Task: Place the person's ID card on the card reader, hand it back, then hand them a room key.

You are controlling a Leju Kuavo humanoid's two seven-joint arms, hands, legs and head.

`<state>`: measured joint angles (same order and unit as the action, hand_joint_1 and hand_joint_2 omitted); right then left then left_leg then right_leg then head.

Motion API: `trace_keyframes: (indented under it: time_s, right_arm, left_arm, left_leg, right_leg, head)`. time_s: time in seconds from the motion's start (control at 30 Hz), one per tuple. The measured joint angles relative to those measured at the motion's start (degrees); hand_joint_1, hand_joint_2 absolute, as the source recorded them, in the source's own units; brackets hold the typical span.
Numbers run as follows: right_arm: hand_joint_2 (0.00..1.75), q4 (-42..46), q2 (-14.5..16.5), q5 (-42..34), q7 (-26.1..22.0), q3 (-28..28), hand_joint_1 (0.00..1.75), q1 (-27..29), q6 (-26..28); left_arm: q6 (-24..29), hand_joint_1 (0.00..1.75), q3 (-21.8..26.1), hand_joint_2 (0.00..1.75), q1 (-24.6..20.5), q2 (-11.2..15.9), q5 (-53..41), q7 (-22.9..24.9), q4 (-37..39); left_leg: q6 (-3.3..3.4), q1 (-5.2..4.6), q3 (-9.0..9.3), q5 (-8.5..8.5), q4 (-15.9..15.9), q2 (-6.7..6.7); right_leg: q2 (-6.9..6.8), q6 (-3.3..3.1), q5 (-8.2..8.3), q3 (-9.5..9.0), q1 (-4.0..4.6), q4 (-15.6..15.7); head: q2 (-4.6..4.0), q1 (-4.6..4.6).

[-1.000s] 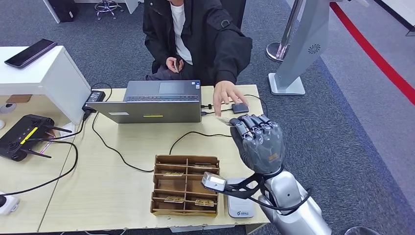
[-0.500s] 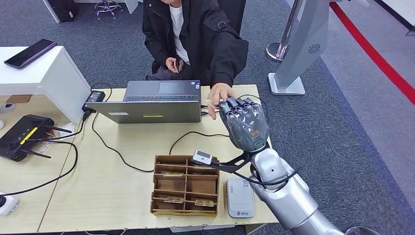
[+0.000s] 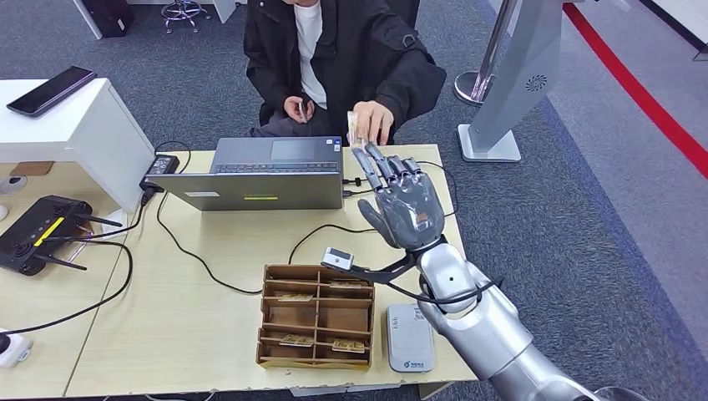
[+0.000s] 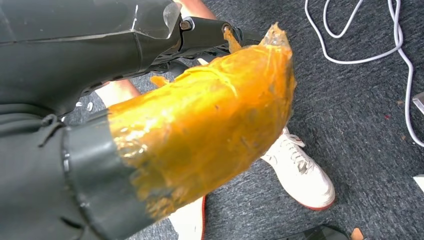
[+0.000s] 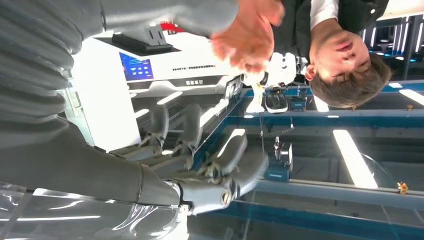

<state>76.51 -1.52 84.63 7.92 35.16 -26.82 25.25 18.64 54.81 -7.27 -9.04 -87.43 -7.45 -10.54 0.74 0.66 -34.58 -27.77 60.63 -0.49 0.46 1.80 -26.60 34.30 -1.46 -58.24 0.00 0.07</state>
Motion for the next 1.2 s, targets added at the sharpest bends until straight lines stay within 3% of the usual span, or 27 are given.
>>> trace_keyframes:
  time_s: [0.77, 1.2]
  right_arm:
    - [0.00, 2.56, 0.34, -0.89, 0.43, 2.89, 0.00, -0.27, 1.04]
    - [0.00, 16.06, -0.71, -18.27, -7.07, 4.36, 0.00, 7.64, 7.22]
  left_arm:
    - [0.37, 0.00, -0.16, 0.00, 0.16, 0.02, 1.39, -0.02, 0.00]
    - [2.09, 0.00, 0.17, 0.00, 1.86, 0.06, 4.70, -1.41, 0.00]
  left_leg:
    - [0.00, 0.00, 0.00, 0.00, 0.00, 0.00]
    - [0.00, 0.00, -0.02, -0.02, 0.00, 0.00]
  right_leg:
    - [0.00, 0.00, 0.00, 0.02, 0.00, -0.01]
    - [0.00, 0.00, -0.03, 0.06, 0.00, 0.02]
  head:
    - [0.00, 0.01]
    - [0.00, 0.00]
